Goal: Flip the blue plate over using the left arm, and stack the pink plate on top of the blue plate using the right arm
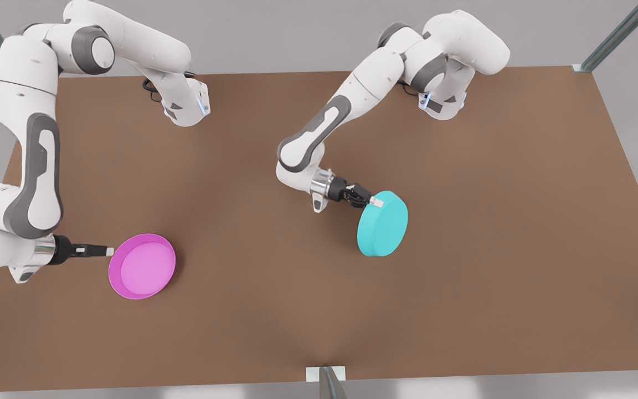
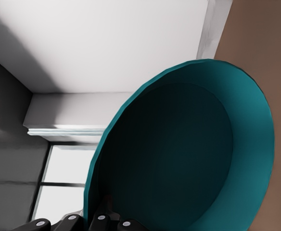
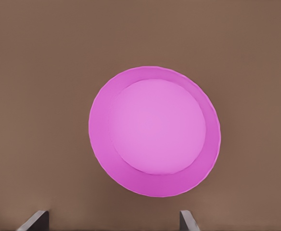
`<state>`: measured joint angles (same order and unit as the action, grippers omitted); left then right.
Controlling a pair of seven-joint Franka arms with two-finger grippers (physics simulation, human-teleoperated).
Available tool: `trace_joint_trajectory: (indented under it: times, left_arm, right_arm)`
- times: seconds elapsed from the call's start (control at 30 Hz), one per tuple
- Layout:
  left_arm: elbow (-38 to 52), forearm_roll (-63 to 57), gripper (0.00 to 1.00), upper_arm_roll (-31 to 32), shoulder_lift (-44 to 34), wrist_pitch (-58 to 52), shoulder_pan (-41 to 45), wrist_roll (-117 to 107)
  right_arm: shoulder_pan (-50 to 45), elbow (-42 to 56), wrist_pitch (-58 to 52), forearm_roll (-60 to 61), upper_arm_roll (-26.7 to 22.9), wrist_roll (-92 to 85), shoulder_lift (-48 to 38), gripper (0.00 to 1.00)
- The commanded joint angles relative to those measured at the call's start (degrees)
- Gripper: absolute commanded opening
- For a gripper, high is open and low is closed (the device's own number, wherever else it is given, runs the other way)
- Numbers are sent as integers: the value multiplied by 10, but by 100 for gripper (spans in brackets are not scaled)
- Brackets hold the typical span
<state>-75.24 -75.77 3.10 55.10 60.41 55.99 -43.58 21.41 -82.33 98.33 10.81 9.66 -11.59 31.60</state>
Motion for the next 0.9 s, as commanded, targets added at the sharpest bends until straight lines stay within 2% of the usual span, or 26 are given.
trace_joint_trajectory:
  times: [0.0, 0.1, 0.2, 0.43, 0.53, 0.67, 0.7, 0.87]
  left_arm:
    - [0, 19, 21, 0, 2, 1, 0, -5]
    - [1, 15, 21, 2, 12, -11, 2, -28]
    - [1, 12, 21, 3, 18, -22, 12, -42]
    - [3, 14, 21, 0, 40, -35, 46, -63]
    - [11, 17, 21, 2, 52, -45, 58, -74]
    - [17, 17, 21, 2, 62, -51, 60, -74]
    - [27, 19, 36, 2, 65, -53, 60, -73]
    - [40, 25, 58, 2, 79, -57, 64, -74]
  right_arm:
    - [0, -13, 12, 0, 0, -2, -1, 100]
    - [5, -61, 72, 2, 1, -19, -3, 100]
    - [7, -63, 113, -1, 0, -38, -1, 100]
    - [29, -60, 139, -1, 0, -85, 21, 100]
    - [48, -55, 188, -2, 0, -160, 68, 100]
    - [57, -55, 193, -6, -2, -198, 85, 100]
    - [57, -55, 193, -5, -2, -199, 86, 100]
    - [57, -56, 188, -5, -3, -199, 88, 100]
